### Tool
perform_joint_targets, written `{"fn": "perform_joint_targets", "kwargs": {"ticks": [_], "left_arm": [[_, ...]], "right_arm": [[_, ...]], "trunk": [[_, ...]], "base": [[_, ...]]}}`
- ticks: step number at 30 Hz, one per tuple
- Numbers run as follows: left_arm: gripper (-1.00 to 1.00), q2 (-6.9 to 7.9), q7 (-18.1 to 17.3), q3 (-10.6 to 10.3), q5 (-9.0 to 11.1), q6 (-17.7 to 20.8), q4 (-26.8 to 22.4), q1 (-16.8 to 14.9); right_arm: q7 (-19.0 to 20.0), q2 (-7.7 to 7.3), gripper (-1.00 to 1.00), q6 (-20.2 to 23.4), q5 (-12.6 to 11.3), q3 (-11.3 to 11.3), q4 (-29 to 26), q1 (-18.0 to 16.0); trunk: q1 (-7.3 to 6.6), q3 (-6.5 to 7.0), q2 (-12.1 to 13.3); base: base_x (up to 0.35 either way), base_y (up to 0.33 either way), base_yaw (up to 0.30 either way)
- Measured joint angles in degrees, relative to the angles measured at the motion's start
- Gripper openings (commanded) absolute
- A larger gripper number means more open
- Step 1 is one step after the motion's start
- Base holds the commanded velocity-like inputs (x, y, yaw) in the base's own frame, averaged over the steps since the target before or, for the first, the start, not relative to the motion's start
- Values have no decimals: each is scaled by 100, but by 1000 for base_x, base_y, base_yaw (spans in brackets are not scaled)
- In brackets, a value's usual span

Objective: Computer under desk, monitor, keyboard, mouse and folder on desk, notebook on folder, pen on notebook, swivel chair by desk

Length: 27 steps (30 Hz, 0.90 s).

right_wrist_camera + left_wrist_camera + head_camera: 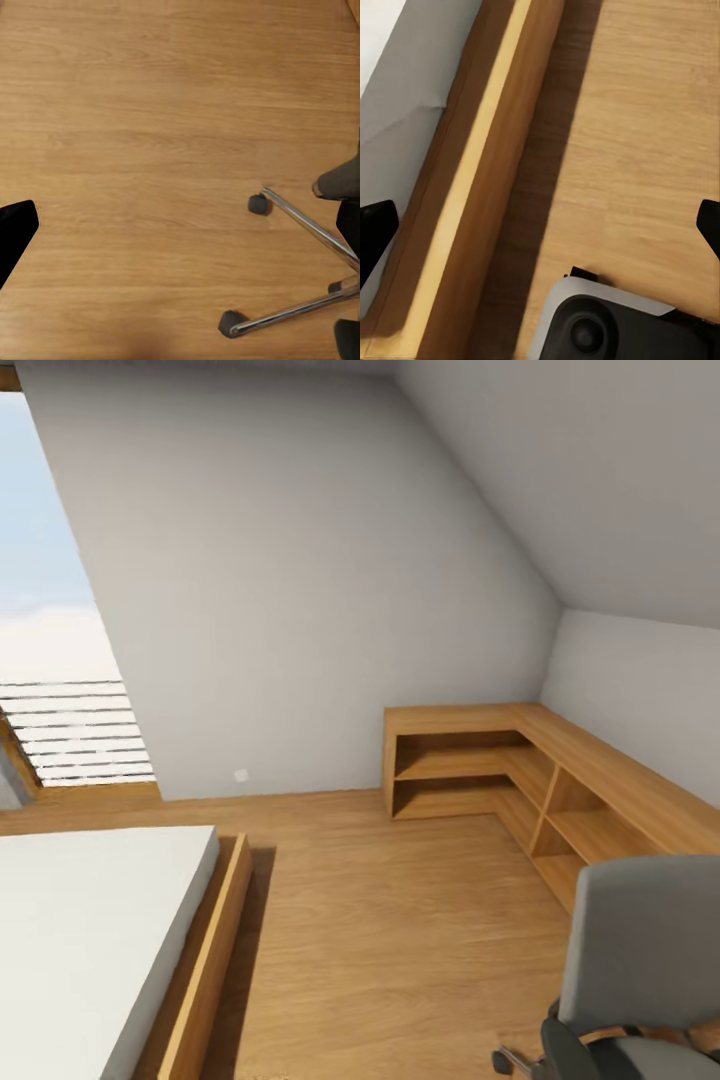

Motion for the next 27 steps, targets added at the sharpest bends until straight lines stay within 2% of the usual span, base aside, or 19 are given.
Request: {"fn": "perform_joint_targets", "kwargs": {"ticks": [10, 18, 27], "left_arm": [[100, 1, 1, -2, 0, -1, 0, 0], [100, -1, 1, 1, -3, -3, 1, -1], [100, -5, -2, 1, -3, -2, 3, -2]], "right_arm": [[5, 0, 100, -3, 10, 2, 0, 0], [23, 0, 100, -8, 24, 15, 0, 1], [26, -1, 100, -10, 26, 17, 0, 1]], "trunk": [[0, 28, 0], [-1, 34, 0], [0, 35, 0]], "base": [[0, 24, 226], [36, 175, 50], [15, 41, 6]]}}
